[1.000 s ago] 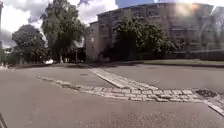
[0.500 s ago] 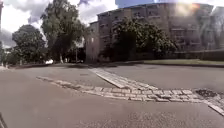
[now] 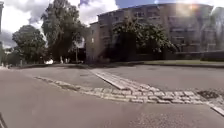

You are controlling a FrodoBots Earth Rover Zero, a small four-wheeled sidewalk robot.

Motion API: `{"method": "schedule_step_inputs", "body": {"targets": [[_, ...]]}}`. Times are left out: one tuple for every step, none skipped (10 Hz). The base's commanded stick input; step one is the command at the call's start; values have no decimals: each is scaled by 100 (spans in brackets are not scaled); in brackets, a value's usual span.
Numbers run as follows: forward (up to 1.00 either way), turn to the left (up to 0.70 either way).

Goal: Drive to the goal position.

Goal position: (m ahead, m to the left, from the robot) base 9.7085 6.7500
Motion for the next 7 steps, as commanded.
{"method": "schedule_step_inputs", "body": {"targets": [[1, -68], [0, -13], [0, 0], [0, 0], [-6, 0], [-70, 0], [-70, 0]]}}
